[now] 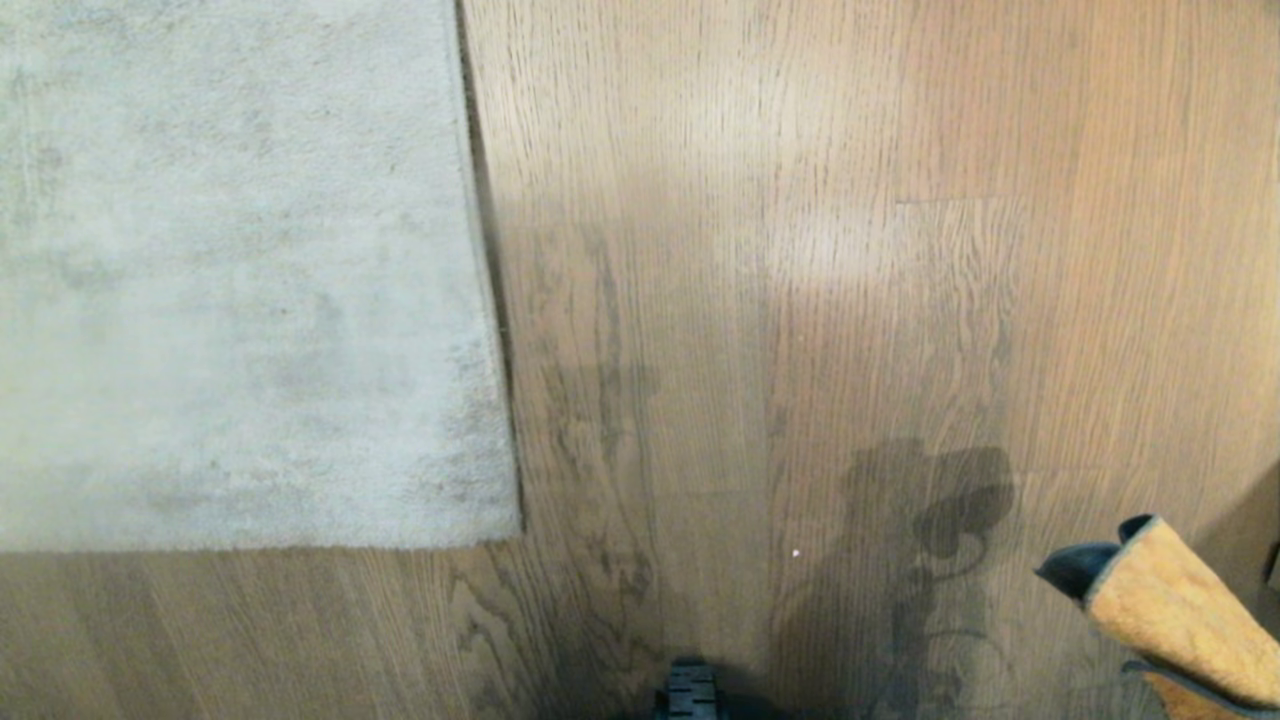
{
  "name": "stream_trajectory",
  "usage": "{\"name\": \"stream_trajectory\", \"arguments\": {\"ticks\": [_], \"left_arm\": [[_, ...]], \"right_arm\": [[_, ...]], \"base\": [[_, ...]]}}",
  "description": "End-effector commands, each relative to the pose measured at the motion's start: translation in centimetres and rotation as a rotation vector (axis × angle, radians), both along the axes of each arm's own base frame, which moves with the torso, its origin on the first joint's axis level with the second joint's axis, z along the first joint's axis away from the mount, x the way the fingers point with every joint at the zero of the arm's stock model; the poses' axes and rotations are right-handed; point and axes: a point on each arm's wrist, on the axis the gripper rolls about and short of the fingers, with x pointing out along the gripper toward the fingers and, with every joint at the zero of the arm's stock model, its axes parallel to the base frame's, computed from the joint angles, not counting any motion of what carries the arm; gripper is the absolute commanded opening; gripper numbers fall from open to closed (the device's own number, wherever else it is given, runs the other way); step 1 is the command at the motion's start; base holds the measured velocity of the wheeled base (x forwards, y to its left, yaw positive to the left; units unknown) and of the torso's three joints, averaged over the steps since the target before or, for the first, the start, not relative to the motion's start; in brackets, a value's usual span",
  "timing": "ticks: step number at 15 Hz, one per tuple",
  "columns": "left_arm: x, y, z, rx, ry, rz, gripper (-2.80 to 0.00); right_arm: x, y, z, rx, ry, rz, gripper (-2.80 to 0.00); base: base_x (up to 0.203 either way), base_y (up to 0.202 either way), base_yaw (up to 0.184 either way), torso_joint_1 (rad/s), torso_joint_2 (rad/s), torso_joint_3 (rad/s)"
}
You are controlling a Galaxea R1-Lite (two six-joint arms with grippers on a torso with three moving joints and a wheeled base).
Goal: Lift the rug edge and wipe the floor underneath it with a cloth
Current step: Put down the rag
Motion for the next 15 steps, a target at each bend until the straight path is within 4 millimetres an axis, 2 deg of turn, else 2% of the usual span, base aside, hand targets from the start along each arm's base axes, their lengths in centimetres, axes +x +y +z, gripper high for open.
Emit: {"name": "stream_trajectory", "arguments": {"ticks": [1, 15], "left_arm": [[0.0, 0.0, 0.0, 0.001, -0.001, 0.0, -2.8], [0.0, 0.0, 0.0, 0.001, -0.001, 0.0, -2.8]], "right_arm": [[0.01, 0.0, 0.0, 0.0, 0.002, -0.001, -2.8], [-0.02, 0.01, 0.44, -0.019, 0.003, 0.006, -2.8]], "base": [[0.0, 0.0, 0.0, 0.0, 0.0, 0.0], [0.0, 0.0, 0.0, 0.0, 0.0, 0.0]]}}
